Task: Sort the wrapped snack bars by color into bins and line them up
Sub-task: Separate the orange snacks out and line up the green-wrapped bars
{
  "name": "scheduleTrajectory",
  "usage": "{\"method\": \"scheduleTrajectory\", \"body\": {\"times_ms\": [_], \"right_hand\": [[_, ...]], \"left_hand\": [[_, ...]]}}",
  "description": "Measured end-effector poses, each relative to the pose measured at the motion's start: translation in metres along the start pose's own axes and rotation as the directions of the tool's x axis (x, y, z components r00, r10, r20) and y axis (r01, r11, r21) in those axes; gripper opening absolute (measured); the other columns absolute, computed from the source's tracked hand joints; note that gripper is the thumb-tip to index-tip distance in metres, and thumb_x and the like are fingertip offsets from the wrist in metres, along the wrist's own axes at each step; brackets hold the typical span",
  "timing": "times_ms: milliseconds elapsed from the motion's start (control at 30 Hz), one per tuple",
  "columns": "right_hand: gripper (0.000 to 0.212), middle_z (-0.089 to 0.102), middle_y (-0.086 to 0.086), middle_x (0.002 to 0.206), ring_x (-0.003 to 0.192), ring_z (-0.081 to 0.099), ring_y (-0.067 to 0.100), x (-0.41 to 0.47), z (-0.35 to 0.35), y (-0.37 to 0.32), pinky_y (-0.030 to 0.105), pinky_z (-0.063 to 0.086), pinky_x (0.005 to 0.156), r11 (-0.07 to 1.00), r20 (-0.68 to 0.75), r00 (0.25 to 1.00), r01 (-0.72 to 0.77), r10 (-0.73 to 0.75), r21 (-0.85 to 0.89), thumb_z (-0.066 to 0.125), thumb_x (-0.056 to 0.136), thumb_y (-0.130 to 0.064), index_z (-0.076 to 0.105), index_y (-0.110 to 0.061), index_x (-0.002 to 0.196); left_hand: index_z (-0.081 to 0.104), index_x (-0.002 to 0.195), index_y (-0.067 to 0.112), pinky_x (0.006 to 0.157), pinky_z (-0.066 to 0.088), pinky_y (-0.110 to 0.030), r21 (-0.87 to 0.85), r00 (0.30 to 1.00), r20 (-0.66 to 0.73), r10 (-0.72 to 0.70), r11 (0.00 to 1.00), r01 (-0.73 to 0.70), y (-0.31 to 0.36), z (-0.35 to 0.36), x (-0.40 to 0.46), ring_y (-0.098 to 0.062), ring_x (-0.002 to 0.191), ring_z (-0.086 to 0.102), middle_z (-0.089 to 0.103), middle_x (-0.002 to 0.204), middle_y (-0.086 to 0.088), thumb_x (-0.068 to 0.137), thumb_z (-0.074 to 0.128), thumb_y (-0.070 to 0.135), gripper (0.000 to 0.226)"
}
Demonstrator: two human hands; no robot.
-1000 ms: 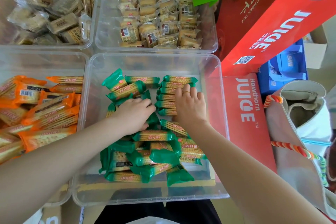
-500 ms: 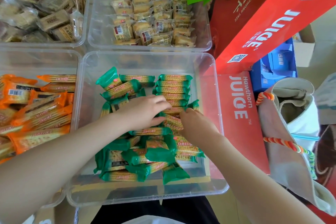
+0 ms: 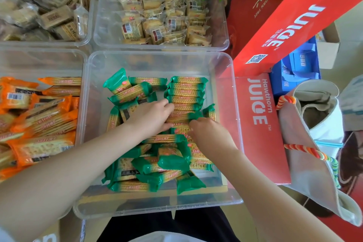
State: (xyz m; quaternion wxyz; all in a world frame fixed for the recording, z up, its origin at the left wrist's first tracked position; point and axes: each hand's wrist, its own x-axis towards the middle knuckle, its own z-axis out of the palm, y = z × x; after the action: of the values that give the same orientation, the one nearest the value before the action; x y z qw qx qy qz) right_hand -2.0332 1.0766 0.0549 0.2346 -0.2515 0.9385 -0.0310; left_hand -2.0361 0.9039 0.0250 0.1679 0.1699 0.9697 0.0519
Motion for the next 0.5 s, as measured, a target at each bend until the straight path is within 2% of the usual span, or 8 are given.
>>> {"method": "scheduleTrajectory", "body": {"times_ms": [67,133,200,267,300,400,433,500], "right_hand": [[0.019,0.057,0.006,0.1,0.088,0.056,0.023,-0.001,0.006,0.003,0.029,0.039,0.062,1.0,0.148,0.989,-0.026,0.028,-0.016,0.045,0.091,0.0,0.055,-0.009,0.105],[0.022,0.056,0.008,0.105,0.093,0.056,0.024,0.0,0.012,0.004,0.032,0.045,0.067,0.998,0.193,0.98,-0.049,0.043,0.026,0.044,0.09,0.002,0.052,-0.008,0.108],[0.021,0.054,0.01,0.114,0.109,0.051,0.028,-0.001,0.024,0.004,0.035,0.047,0.085,0.998,0.194,0.981,-0.039,0.03,0.04,0.045,0.093,-0.005,0.049,-0.007,0.113],[0.032,0.044,0.014,0.127,0.121,0.041,0.031,-0.003,0.035,-0.001,0.036,0.04,0.1,0.998,0.223,0.974,-0.042,0.032,0.036,0.041,0.092,-0.008,0.041,-0.006,0.124],[0.039,0.036,0.015,0.136,0.125,0.036,0.032,-0.005,0.038,-0.004,0.037,0.037,0.104,0.996,0.242,0.969,-0.063,0.046,0.063,0.038,0.092,-0.007,0.036,-0.005,0.13],[0.04,0.003,0.019,0.154,0.135,0.027,0.033,-0.008,0.037,-0.011,0.04,0.035,0.101,0.963,0.242,0.956,-0.208,0.164,0.169,0.035,0.095,-0.011,0.031,-0.005,0.134],[0.037,0.003,0.019,0.154,0.134,0.029,0.033,-0.008,0.035,-0.011,0.04,0.036,0.098,0.955,0.229,0.955,-0.233,0.189,0.183,0.035,0.096,-0.014,0.034,-0.005,0.132],[0.035,0.026,0.019,0.144,0.125,0.039,0.034,-0.005,0.033,-0.012,0.039,0.039,0.095,0.957,0.256,0.944,-0.251,0.209,0.145,0.036,0.097,-0.017,0.036,-0.004,0.129]], "left_hand": [[0.046,0.108,0.012,0.051,0.033,-0.028,0.033,1.0,0.001,-0.011,0.999,0.011,0.002,0.001,-0.001,-0.021,0.08,0.055,0.049,0.103,-0.002,0.09,0.053,0.042,0.035],[0.046,0.105,0.011,0.05,0.03,-0.028,0.037,1.0,-0.008,-0.021,0.999,0.021,0.005,0.002,-0.001,-0.02,0.075,0.051,0.049,0.101,-0.003,0.089,0.054,0.04,0.034],[0.046,0.103,0.01,0.045,0.025,-0.027,0.034,0.999,-0.032,-0.022,0.999,0.023,0.007,0.004,-0.001,-0.019,0.07,0.044,0.049,0.098,-0.004,0.089,0.054,0.038,0.033],[0.048,0.102,0.008,0.042,0.018,-0.026,0.03,0.998,-0.058,-0.026,0.999,0.028,0.008,0.005,-0.002,-0.019,0.067,0.041,0.049,0.096,-0.006,0.089,0.056,0.036,0.032],[0.05,0.102,0.008,0.041,0.019,-0.026,0.023,0.997,-0.07,-0.028,0.999,0.03,0.009,0.006,-0.003,-0.019,0.067,0.043,0.05,0.095,-0.006,0.089,0.057,0.036,0.031],[0.052,0.102,0.008,0.046,0.03,-0.027,-0.022,0.994,-0.101,-0.05,0.999,0.048,0.01,0.008,-0.006,-0.022,0.071,0.054,0.052,0.095,-0.006,0.088,0.058,0.034,0.03],[0.052,0.102,0.008,0.048,0.032,-0.028,-0.034,0.992,-0.112,-0.059,0.998,0.055,0.011,0.009,-0.007,-0.023,0.073,0.055,0.052,0.096,-0.007,0.088,0.058,0.034,0.031],[0.052,0.103,0.007,0.049,0.033,-0.028,-0.05,0.989,-0.126,-0.073,0.996,0.068,0.012,0.009,-0.009,-0.023,0.075,0.056,0.052,0.098,-0.007,0.088,0.058,0.033,0.03]]}}
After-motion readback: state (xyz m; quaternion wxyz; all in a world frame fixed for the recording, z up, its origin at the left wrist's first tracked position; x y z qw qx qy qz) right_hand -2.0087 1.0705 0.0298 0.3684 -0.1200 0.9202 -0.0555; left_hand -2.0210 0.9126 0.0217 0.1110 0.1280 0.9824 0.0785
